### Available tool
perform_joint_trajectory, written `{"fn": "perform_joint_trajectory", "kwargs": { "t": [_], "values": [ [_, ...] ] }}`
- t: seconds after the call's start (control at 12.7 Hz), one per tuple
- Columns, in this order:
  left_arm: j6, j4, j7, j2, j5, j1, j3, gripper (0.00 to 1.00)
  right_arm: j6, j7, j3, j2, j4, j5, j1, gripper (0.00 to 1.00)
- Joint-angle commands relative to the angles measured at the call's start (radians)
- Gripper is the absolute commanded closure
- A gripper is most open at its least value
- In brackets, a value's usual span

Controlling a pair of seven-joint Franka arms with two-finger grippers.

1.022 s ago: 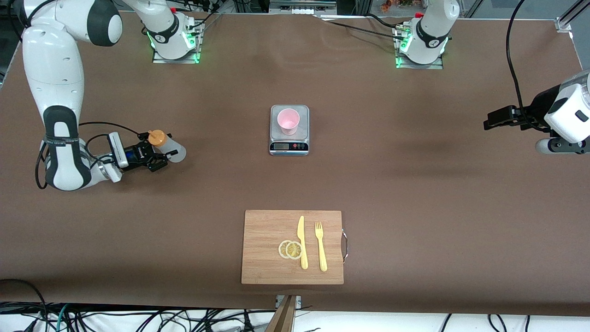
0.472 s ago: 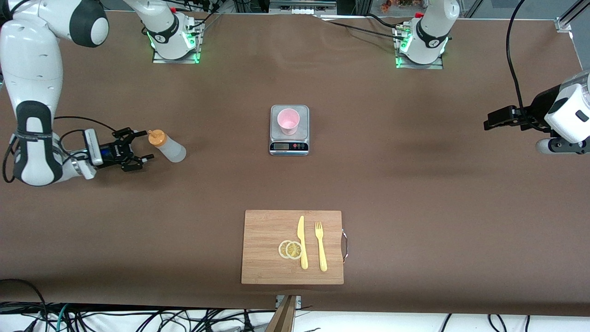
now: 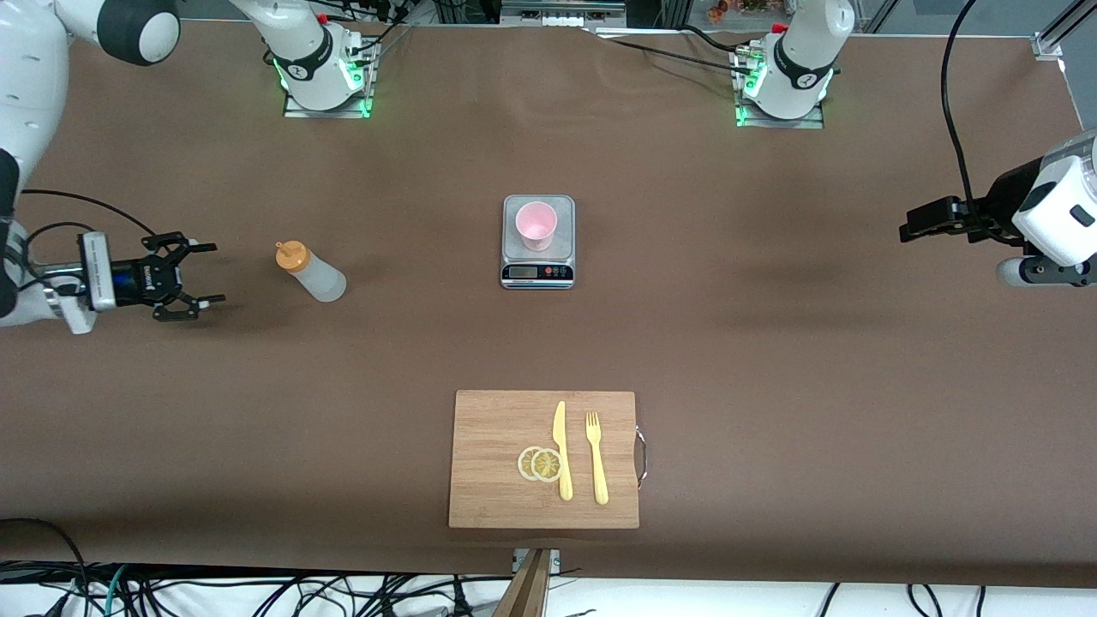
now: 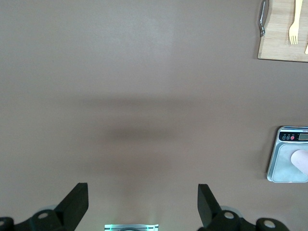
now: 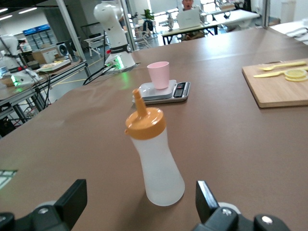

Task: Add sauce to pink cup with both arms
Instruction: 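Open the right gripper and pull it back from the bottle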

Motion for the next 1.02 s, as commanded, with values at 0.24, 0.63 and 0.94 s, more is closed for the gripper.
{"fn": "perform_joint_trajectory", "kwargs": {
  "t": [0.24, 0.63, 0.94],
  "values": [
    [-0.003, 0.020, 0.023, 0.009, 0.006, 0.002, 0.000, 0.00, -0.012, 0.611, -0.001, -0.151, 0.034, 0.004, 0.026, 0.00],
    [-0.003, 0.020, 0.025, 0.009, 0.006, 0.002, 0.000, 0.00, 0.028, 1.009, -0.011, -0.194, 0.073, -0.010, 0.115, 0.00],
    [-0.003, 0.020, 0.023, 0.009, 0.006, 0.002, 0.000, 0.00, 0.206, 1.403, 0.099, -0.340, 0.078, -0.278, 0.155, 0.00]
  ]
}}
